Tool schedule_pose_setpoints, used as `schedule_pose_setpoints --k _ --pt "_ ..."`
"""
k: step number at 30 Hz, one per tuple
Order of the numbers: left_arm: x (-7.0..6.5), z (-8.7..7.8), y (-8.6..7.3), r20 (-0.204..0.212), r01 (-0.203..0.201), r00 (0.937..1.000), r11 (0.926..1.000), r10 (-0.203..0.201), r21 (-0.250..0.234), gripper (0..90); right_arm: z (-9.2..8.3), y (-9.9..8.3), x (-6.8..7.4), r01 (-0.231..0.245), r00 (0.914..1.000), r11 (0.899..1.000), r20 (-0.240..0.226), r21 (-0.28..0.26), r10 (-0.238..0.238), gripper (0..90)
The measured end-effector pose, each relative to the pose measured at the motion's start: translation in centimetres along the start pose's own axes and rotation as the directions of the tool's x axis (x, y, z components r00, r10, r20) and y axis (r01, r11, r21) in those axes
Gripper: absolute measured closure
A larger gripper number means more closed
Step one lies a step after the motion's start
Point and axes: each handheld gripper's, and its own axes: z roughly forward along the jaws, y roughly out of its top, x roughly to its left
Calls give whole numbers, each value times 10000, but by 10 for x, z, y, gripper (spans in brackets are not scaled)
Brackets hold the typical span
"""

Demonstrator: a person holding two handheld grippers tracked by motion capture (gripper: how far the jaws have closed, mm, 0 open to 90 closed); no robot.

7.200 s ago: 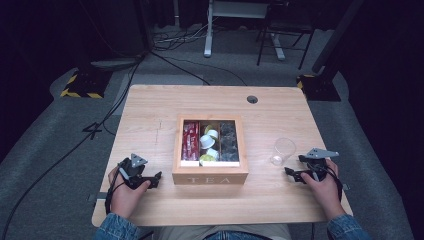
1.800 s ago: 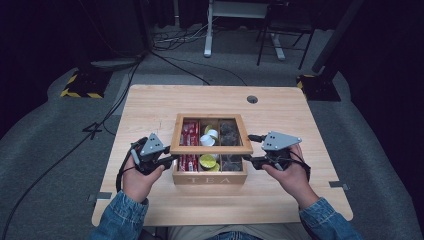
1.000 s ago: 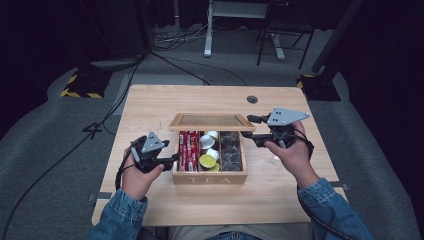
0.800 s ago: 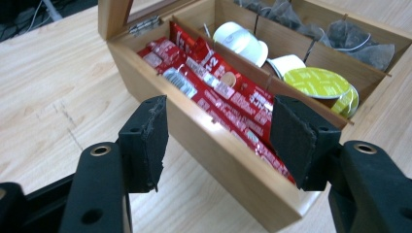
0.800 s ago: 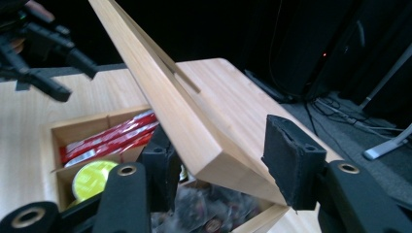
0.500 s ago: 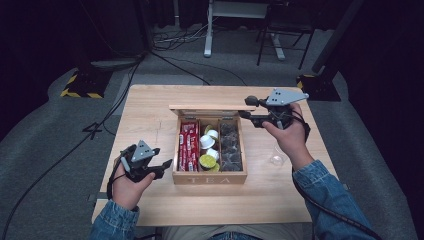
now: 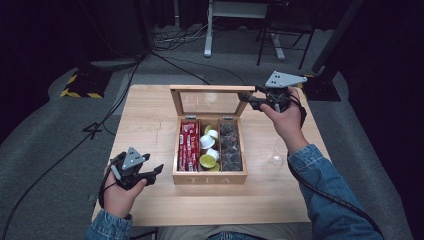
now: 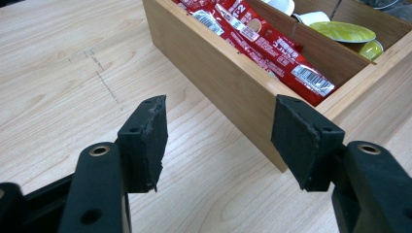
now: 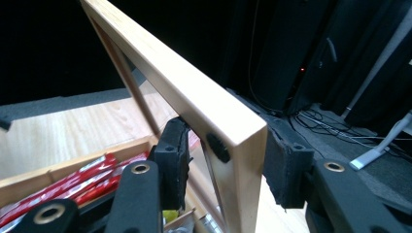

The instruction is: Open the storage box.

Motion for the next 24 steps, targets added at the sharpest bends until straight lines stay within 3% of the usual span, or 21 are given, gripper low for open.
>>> schedule_pose_setpoints --k 9,15,24 --pt "3 5 0 144 261 9996 9997 -261 -8 368 14 5 -13 -207 9990 9998 393 39 205 587" --pt "5 10 2 255 203 9995 9998 -203 21 358 23 9 -21 -323 9970 9992 704 217 307 568" --pt "5 16 3 483 286 9984 9996 -287 36 338 42 2 -34 -1165 9891 9928 936 282 1134 530"
